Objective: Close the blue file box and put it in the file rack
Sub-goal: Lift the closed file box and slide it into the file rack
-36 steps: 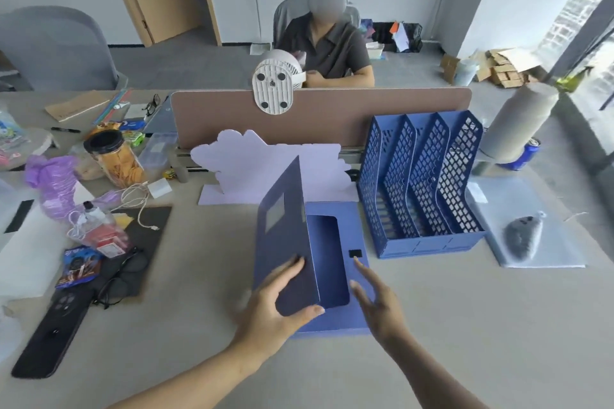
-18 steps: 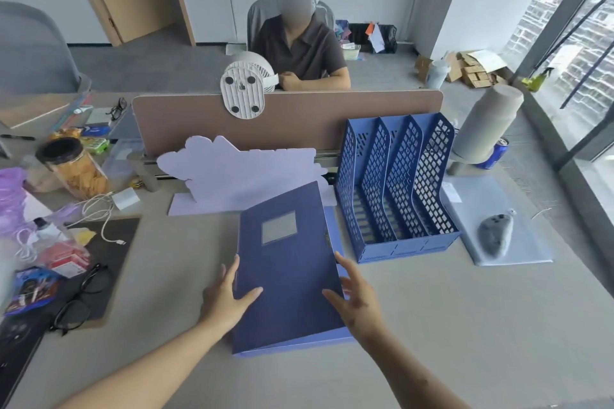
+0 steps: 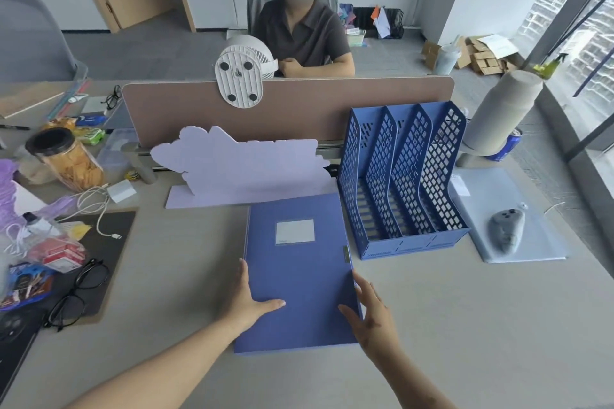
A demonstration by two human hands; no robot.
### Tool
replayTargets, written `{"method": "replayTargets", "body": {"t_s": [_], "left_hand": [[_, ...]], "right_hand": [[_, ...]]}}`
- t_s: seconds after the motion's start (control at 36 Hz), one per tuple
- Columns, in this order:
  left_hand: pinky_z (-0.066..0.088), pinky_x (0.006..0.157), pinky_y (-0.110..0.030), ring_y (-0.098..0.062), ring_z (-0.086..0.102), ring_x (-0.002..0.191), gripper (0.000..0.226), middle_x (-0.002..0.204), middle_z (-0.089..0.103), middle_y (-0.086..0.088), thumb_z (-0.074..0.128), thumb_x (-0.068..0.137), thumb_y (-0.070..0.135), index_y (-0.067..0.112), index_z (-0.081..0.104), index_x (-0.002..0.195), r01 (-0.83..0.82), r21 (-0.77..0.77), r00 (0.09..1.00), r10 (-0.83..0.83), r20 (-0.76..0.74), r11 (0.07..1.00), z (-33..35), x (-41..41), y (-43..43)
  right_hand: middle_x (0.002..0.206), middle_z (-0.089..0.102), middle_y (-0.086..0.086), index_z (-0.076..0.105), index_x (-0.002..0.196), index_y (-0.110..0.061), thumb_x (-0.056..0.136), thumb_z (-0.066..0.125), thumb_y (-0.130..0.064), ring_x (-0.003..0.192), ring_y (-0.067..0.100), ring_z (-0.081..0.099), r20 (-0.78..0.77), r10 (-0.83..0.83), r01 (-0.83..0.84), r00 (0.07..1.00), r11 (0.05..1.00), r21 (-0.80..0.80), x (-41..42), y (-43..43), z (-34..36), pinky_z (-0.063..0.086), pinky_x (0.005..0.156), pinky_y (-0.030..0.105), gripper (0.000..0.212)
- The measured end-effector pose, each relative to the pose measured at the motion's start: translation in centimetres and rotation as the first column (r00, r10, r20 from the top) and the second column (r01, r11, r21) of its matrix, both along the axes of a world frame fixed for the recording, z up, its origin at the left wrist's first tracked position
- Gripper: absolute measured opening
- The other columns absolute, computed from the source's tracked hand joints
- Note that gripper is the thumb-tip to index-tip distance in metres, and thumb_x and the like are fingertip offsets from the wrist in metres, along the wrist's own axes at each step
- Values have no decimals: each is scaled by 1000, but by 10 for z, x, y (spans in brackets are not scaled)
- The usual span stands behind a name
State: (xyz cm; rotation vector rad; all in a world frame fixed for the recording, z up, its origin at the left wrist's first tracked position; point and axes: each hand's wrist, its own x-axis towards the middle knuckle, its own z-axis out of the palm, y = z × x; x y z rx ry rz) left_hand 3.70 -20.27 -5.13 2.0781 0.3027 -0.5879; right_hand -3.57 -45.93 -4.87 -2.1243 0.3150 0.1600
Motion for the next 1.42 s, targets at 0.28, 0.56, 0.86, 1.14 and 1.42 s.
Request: {"method": "replayTargets", "body": {"t_s": [0.28,0.56,0.86,1.14,1.42], "left_hand": [[35,102,-30,-20,13,151,133,166,-11,5,82,71,45,24,-22,152,32,163,996,-46,80,986,-3,-3,-14],[32,110,-34,-18,2,153,132,166,-10,2,80,71,49,22,-22,152,40,247,994,-63,84,968,3,-3,-21],[43,80,-27,-25,33,144,134,166,-5,-6,79,69,55,21,-21,152,102,387,993,-119,21,917,9,-1,-24],[53,83,-32,-27,58,113,154,158,-2,-15,86,45,64,49,-34,140,350,411,937,-313,-155,842,27,35,-16],[59,77,-36,-24,66,90,157,160,-1,-11,75,28,81,54,-36,136,358,464,933,-324,-155,810,16,35,-10]], "right_hand": [[146,32,-16,31,143,-37,84,66,-10,127,6,42,-110,-64,76,992,992,105,-1,-1,-12,34,96,20,74],[121,50,-10,33,144,-34,80,71,-13,125,22,50,-175,-87,108,981,988,113,4,-4,-16,43,94,29,78],[137,53,6,32,147,-21,81,72,-15,125,23,49,-194,-53,57,980,998,15,7,-2,-8,39,96,25,77],[126,55,10,2,150,-37,80,66,-36,106,32,56,-282,182,-254,942,937,-242,53,-14,12,47,91,38,95],[124,57,13,0,152,-24,92,52,-42,110,37,56,-327,222,-363,919,801,-476,66,-8,11,45,90,43,81]]}}
